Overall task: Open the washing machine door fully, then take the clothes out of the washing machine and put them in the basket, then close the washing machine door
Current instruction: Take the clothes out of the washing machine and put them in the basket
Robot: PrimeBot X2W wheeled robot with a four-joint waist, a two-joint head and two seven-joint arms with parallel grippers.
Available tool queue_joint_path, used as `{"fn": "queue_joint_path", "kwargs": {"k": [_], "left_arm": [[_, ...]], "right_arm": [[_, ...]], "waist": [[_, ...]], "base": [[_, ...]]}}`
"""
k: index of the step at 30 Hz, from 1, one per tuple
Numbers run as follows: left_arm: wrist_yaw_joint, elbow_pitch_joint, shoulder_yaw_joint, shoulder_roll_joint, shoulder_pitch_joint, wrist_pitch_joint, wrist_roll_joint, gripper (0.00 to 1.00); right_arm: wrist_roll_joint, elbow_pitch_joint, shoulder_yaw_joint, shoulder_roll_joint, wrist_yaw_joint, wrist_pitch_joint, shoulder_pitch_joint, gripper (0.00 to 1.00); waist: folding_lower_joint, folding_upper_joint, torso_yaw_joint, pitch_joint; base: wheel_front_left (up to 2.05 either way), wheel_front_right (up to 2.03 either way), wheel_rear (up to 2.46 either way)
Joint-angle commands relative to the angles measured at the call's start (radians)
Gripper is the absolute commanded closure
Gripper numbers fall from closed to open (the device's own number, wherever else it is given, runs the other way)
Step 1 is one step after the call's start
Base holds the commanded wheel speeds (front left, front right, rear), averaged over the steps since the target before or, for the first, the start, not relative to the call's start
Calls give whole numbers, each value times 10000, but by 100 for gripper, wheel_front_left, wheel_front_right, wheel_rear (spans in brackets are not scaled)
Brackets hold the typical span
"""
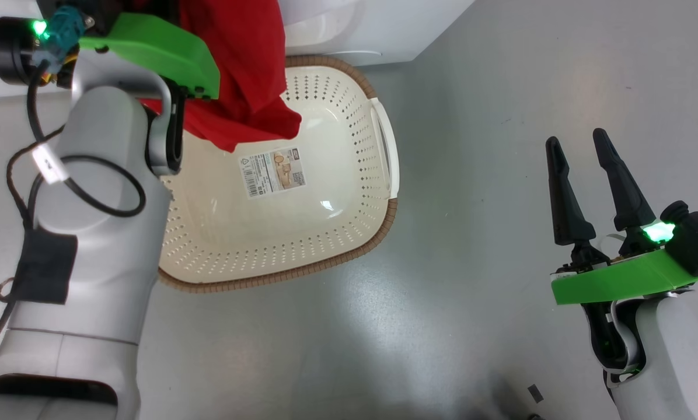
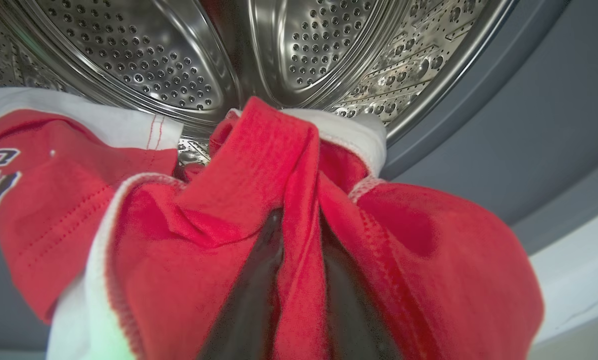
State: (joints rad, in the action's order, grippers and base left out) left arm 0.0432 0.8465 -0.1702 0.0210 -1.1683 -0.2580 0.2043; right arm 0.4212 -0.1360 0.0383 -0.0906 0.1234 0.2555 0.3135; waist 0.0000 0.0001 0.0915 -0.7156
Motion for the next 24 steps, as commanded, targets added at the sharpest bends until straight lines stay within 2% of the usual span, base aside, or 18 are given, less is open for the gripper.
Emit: {"fn": "queue_joint_path", "kwargs": {"k": [1,10,24], "left_arm": [[52,-152,87,292,-25,-38,-34,100],[34,-1016,142,292,515,-38,74,100],[81,-3238,-156,292,2965,-38,627,100]], "right_arm": [[22,213,171,4,73,63,-148,0],[-4,203,134,-10,73,63,-189,0],[-34,219,140,-99,73,63,-362,0]], "waist": [[0,-1,2,6],[0,-1,-103,90],[0,-1,-326,311]], "base": [[0,0,0],[0,0,0],[0,0,0]]}}
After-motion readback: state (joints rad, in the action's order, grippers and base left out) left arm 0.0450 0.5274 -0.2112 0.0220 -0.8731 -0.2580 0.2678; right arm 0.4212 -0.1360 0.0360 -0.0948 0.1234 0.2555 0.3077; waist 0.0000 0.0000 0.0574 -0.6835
